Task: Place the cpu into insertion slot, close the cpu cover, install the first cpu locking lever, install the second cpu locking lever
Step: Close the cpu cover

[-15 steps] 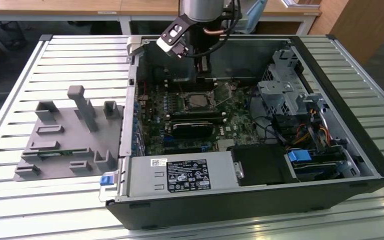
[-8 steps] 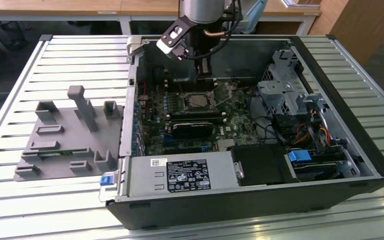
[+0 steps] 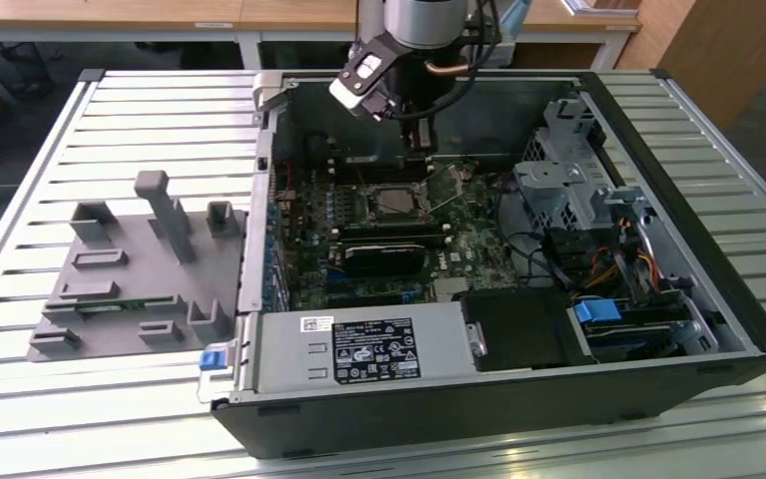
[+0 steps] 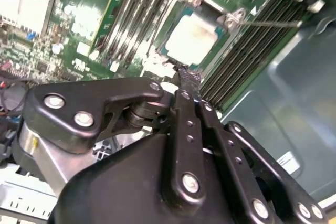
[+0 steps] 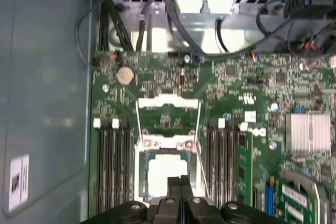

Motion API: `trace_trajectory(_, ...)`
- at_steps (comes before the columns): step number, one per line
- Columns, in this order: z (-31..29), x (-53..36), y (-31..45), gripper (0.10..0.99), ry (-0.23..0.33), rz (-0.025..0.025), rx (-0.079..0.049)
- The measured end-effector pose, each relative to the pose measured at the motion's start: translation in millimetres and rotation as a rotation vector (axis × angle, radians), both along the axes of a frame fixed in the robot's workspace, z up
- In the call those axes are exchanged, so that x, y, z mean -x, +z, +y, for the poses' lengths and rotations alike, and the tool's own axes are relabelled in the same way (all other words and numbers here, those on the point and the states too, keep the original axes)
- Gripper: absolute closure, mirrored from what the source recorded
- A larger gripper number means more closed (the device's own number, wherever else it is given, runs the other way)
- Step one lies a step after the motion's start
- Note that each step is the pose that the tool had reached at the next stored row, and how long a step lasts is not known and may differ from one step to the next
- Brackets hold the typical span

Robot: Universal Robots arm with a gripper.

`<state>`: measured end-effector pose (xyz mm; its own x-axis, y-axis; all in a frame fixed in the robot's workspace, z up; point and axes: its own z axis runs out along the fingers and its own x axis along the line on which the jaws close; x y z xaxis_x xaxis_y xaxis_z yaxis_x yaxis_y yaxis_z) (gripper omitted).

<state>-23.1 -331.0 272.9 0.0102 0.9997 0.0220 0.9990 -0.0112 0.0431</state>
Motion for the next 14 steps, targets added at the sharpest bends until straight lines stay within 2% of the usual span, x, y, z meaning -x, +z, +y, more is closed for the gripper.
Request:
trace_trajectory(3,0.0,-9.3,-0.3,0.980,0.002,0.0054,-0.003)
trace_trajectory(14,1.6,-25.1,-3.4,0.980,0.006,0.0057,-0.003)
